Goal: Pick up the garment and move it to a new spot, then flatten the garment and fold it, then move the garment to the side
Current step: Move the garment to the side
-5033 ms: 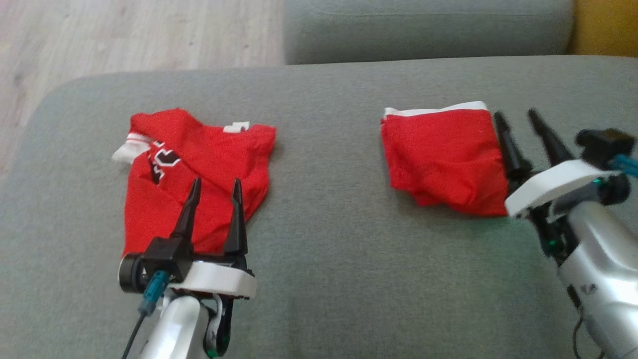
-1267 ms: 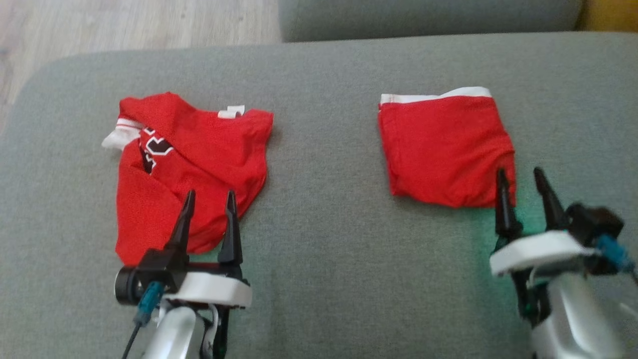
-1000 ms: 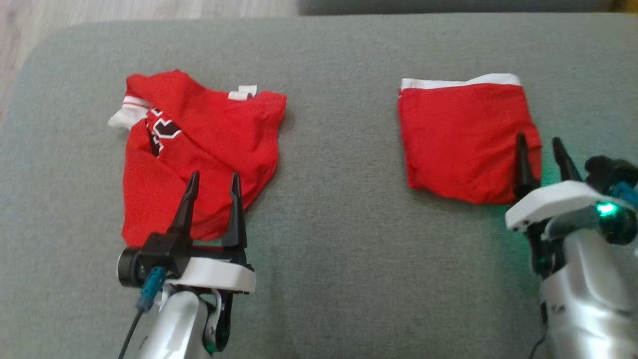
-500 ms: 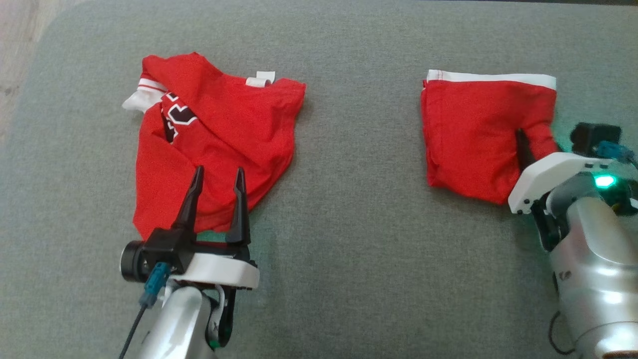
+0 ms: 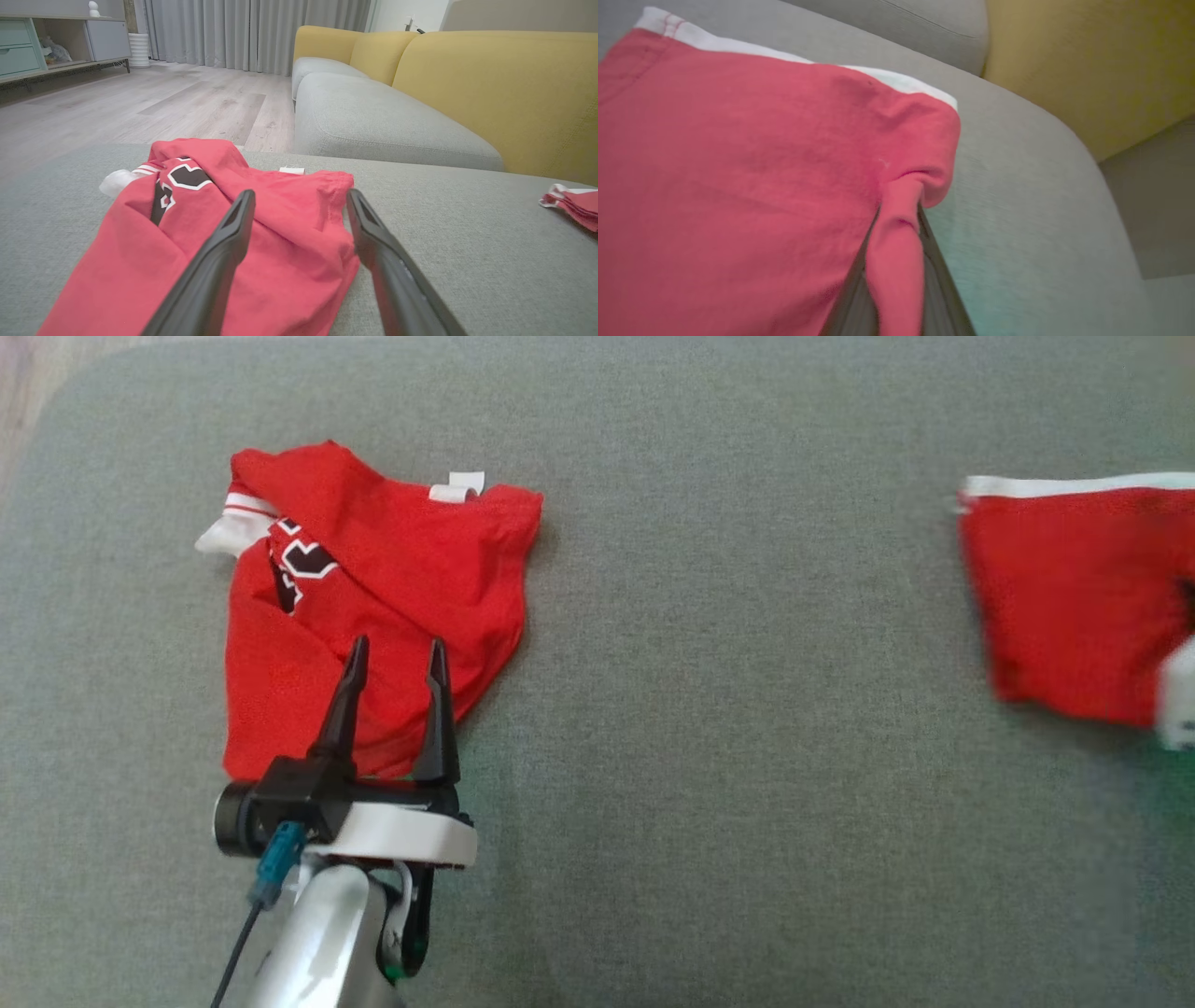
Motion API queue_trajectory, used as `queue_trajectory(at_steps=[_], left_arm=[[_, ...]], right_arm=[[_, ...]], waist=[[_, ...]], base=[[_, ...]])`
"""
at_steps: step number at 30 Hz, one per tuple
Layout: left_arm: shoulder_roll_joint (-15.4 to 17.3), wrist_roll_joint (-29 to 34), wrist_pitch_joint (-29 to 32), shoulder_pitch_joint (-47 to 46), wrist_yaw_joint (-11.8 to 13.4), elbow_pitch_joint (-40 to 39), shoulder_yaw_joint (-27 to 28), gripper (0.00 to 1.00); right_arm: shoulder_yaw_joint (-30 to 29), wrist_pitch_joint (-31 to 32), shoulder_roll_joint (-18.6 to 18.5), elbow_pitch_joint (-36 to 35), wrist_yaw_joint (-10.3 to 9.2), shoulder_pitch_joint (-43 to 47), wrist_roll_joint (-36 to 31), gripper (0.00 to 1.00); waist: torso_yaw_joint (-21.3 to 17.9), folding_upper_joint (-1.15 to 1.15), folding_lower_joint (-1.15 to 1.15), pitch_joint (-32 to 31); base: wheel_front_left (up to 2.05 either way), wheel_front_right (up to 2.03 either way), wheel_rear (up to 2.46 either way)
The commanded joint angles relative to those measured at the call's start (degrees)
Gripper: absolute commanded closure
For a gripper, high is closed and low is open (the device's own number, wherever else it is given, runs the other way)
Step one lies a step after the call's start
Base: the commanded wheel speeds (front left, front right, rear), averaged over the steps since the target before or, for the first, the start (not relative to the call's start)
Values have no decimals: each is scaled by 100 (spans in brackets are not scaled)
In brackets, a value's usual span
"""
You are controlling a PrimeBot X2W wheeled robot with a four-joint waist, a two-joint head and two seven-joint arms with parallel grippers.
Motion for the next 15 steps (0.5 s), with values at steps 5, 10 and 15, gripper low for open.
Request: queue_trajectory(at_steps=[5,10,15], left_arm=[[33,27,-46,-301,-4,-245,231,0],[33,53,-46,-358,-31,-259,274,0],[33,62,-46,-377,-35,-270,279,0]], right_arm=[[-226,-129,-1001,77,-4,12,-154,100],[-681,-174,-1394,320,-4,-81,-679,100],[-1065,-237,-1385,477,-4,-161,-936,100]], waist=[[56,0,0,195],[115,0,0,314],[151,0,0,383]], base=[[0,0,0],[0,0,0],[0,0,0]])
